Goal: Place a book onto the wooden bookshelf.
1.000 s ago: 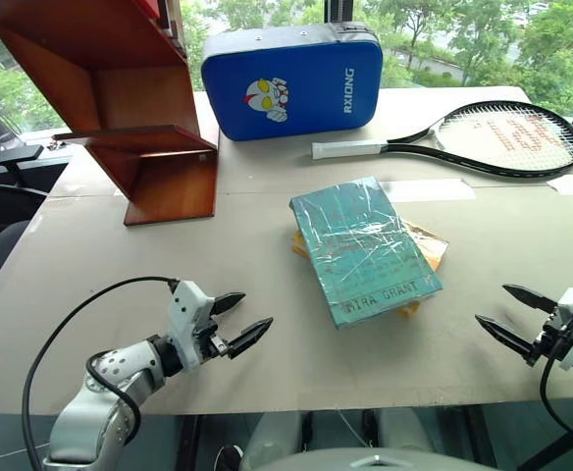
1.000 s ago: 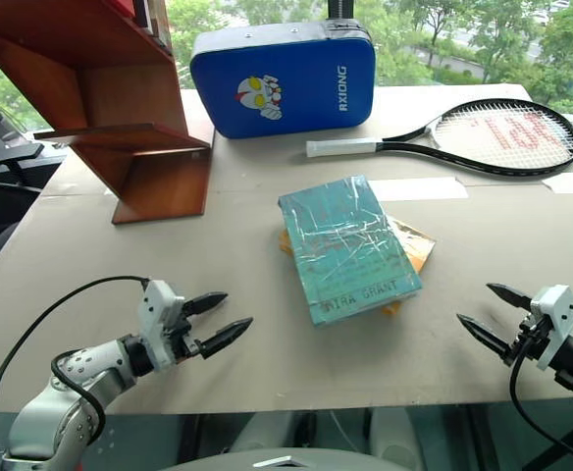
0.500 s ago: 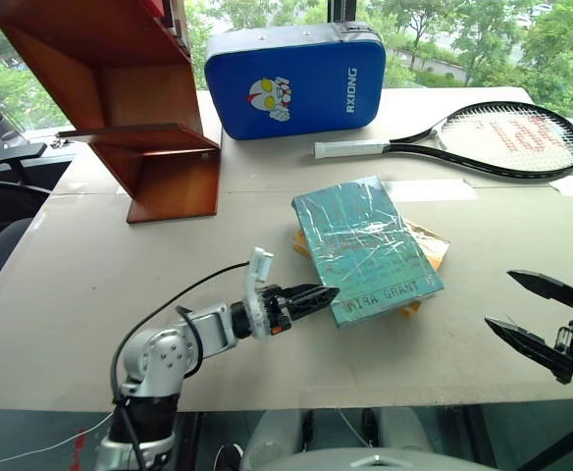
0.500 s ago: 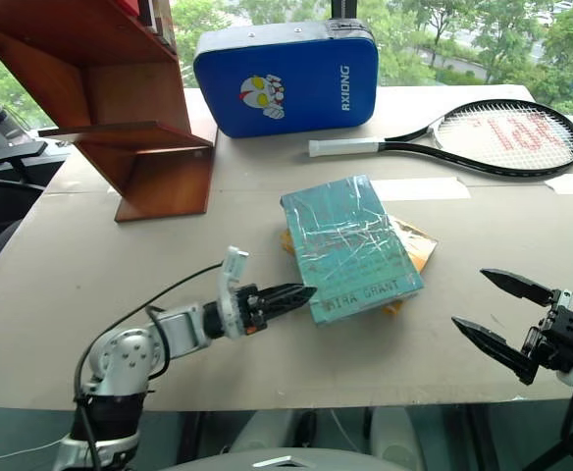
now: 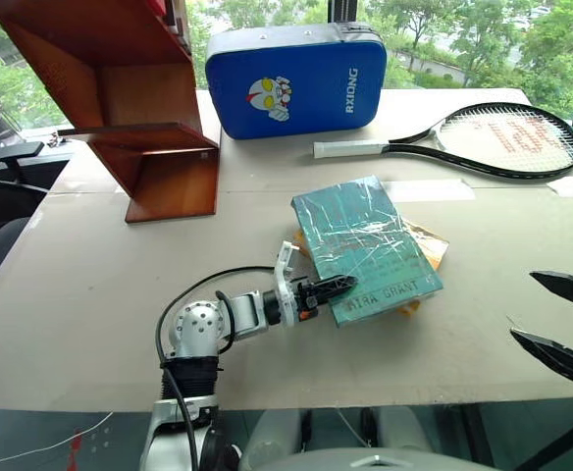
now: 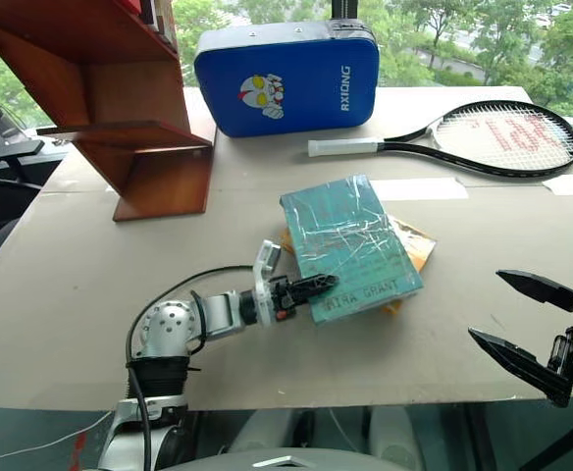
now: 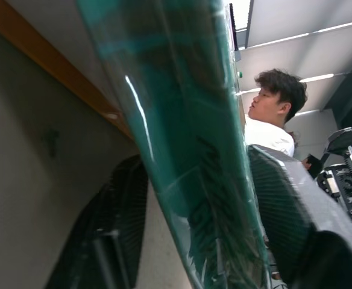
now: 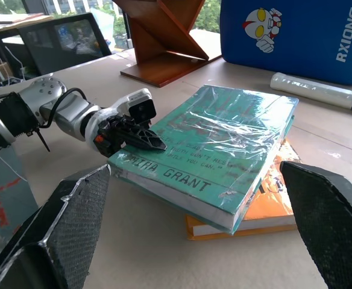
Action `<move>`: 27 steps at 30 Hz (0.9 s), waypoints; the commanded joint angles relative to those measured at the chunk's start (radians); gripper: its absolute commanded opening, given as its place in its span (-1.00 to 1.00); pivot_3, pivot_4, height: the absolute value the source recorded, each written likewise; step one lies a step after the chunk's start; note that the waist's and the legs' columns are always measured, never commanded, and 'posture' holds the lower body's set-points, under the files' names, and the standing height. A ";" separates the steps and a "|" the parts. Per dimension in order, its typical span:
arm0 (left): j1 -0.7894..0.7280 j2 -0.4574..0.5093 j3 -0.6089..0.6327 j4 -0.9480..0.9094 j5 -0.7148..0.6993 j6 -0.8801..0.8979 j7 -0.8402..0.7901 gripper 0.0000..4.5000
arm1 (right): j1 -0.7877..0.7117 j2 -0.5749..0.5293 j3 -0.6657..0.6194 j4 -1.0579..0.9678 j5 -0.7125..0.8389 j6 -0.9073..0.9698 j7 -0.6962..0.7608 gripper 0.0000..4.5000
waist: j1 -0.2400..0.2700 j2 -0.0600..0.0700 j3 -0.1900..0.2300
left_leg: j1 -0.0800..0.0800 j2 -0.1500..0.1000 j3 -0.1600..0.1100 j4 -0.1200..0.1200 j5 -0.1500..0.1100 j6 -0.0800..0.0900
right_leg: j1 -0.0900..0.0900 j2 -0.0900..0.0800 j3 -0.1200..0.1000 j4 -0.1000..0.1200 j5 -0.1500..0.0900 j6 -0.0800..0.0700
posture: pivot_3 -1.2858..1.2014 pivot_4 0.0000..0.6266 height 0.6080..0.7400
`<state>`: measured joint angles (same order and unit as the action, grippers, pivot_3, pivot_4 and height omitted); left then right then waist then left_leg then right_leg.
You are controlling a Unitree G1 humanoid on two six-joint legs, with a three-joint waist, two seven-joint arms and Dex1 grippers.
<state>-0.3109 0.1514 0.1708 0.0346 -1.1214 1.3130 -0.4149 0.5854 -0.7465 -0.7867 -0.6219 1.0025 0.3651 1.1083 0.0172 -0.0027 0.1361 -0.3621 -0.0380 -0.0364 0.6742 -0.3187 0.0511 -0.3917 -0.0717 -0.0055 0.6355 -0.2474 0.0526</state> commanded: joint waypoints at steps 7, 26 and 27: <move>0.019 0.083 0.056 -0.301 -0.086 -0.061 -0.068 -0.96 | -0.058 -0.005 -0.002 0.018 -0.020 -0.013 0.004 1.00 | -0.002 -0.003 0.003 | -0.001 0.000 0.000 0.000 0.000 0.000 | -0.002 0.000 0.000 0.000 0.000 0.000 | 0.03 -0.52 1.00; -0.688 0.835 -0.321 -0.136 1.212 -1.225 -0.336 -0.96 | -0.701 -0.060 0.220 0.208 0.090 0.094 -0.184 1.00 | -0.008 -0.008 0.011 | -0.009 -0.002 0.000 -0.005 0.001 -0.002 | -0.011 0.001 0.000 -0.004 0.000 0.000 | 0.03 -0.52 1.00; -0.693 0.861 -0.318 -0.108 1.253 -1.252 -0.326 -0.96 | -0.734 -0.055 0.229 0.210 0.108 0.105 -0.202 1.00 | -0.006 -0.008 0.011 | -0.010 -0.002 0.000 -0.004 0.002 -0.002 | -0.012 0.001 -0.001 -0.003 0.000 0.000 | 0.03 -0.52 1.00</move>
<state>-0.9901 0.9927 -0.1734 -0.0896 0.0752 0.1039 -0.7582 -0.1332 -0.8040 -0.5532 -0.4022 1.0701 0.4584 0.9307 0.0115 -0.0103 0.1474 -0.3722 -0.0403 -0.0361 0.6702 -0.3172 0.0486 -0.4042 -0.0705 -0.0081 0.6328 -0.2473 0.0529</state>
